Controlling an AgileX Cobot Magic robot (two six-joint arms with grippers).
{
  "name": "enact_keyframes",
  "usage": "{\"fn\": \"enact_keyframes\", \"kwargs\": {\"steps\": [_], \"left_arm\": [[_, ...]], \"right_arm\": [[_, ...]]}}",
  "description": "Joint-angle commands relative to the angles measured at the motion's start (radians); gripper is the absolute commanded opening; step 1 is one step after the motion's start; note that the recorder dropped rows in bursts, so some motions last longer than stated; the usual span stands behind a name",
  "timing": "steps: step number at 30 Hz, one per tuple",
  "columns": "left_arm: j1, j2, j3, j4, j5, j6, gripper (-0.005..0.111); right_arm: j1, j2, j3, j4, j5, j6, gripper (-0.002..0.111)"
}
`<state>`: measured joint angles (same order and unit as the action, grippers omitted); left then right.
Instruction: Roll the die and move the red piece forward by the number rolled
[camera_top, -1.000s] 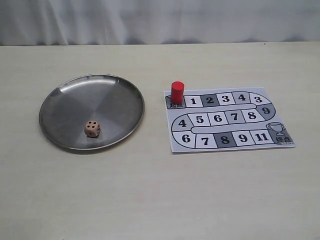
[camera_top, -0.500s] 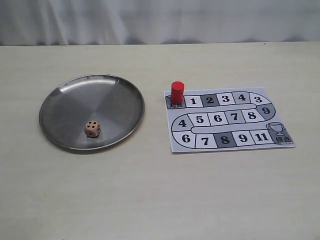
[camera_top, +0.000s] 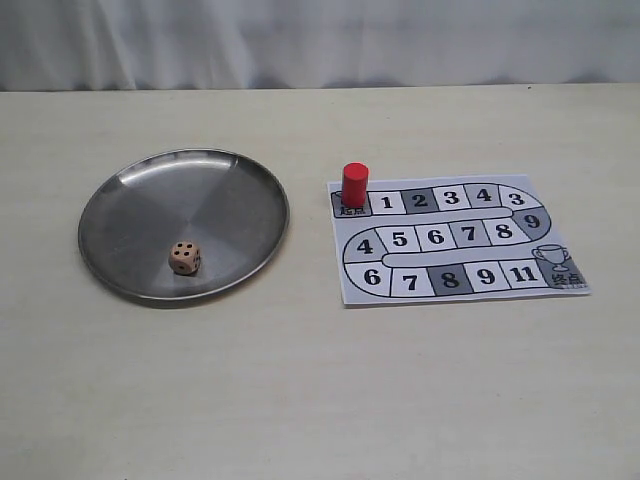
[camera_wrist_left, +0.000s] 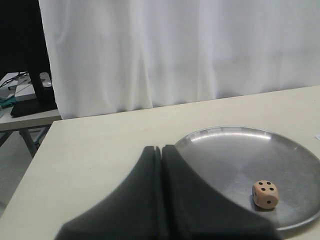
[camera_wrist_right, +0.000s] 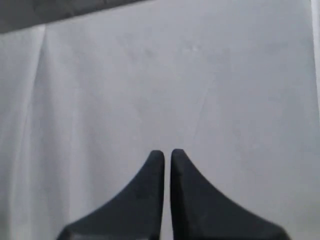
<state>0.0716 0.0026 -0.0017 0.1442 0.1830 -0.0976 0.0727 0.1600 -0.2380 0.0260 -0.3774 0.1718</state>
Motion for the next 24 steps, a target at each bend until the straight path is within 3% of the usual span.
{"fn": "enact_keyframes", "kwargs": {"steps": [1, 6, 9, 16, 24], "left_arm": [[0.003, -0.003, 0.002, 0.0, -0.009, -0.001, 0.0], [0.003, -0.003, 0.002, 0.0, -0.009, -0.001, 0.0], [0.003, -0.003, 0.002, 0.0, -0.009, -0.001, 0.0], [0.003, -0.003, 0.002, 0.0, -0.009, -0.001, 0.0], [0.003, -0.003, 0.002, 0.0, -0.009, -0.001, 0.0]], "right_arm": [[-0.005, 0.263, -0.124, -0.026, 0.236, 0.001, 0.005], [0.014, 0.61, -0.193, -0.043, 0.257, 0.001, 0.005], [0.075, 0.847, -0.256, -0.043, 0.257, 0.001, 0.005], [0.304, 1.289, -0.475, -0.043, 0.261, 0.001, 0.005], [0.562, 1.655, -0.838, -0.102, 0.458, -0.009, 0.008]]}}
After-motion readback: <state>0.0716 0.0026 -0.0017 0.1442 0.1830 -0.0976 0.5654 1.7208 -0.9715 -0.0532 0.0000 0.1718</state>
